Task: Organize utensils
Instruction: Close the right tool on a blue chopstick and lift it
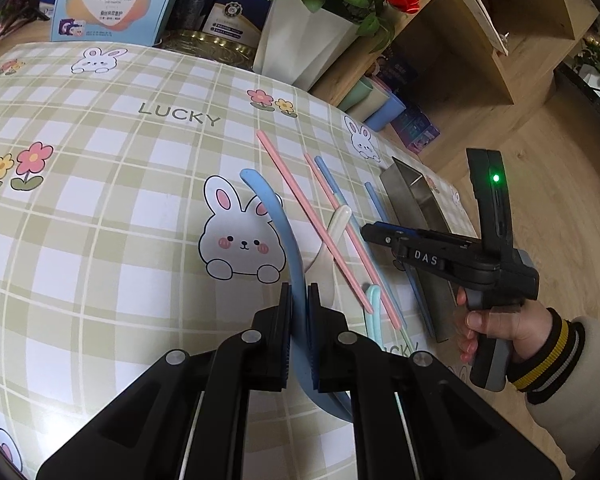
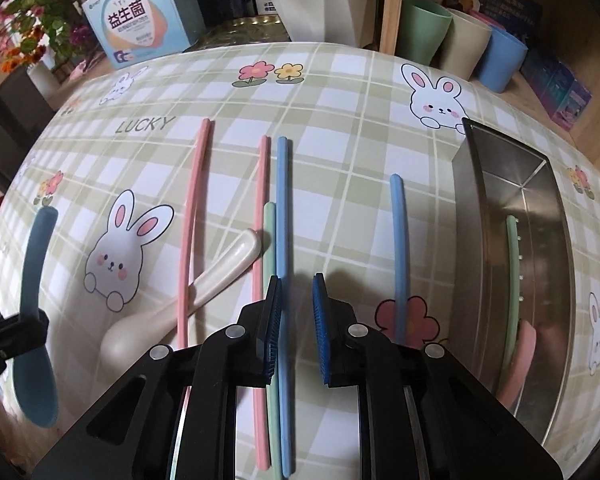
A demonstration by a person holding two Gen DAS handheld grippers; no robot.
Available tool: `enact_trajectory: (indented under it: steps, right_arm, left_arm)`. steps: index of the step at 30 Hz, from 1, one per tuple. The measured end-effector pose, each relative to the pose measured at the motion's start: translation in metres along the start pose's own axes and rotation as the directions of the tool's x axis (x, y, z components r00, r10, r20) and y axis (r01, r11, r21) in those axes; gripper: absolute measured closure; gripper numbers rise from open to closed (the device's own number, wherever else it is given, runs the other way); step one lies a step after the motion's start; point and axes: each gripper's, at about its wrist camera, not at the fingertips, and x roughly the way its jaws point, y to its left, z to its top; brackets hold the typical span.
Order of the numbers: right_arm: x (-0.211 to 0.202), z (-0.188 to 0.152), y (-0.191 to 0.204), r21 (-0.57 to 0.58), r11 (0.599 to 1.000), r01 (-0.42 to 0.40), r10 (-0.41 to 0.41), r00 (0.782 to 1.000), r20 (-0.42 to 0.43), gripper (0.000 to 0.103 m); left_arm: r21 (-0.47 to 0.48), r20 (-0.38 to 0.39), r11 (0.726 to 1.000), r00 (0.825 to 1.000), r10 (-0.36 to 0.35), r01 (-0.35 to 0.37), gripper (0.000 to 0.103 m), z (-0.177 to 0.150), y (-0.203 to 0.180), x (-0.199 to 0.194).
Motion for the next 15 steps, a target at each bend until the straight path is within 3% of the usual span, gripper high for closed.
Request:
enact_trajectory:
  steps: [9,12,15]
  right_arm:
    - [0.011,0.007,0.008,0.000,1.000,0.024,-0.024,1.000,0.005,0.088]
    - [0.010,0.003,0.006,0.019,1.000,0.023,-0.023,1.000,0.011,0.096]
    - [0.007,-0.007,0.005,0.030,0.999,0.028,-0.029,0.999,0.022,0.096]
  left_arm:
    - [-0.006,-0.006,1.000,1.000,0.002,-0.003,0.096,-0.002,0.001,0.003]
    - [-0.008,-0.005,1.000,1.000,0.004,-0.004,0.096,-0.003,0.001,0.002]
    - [-0.012,-0.004,1.000,1.000,0.005,-0.005,0.096,-0.003,0.000,0.002]
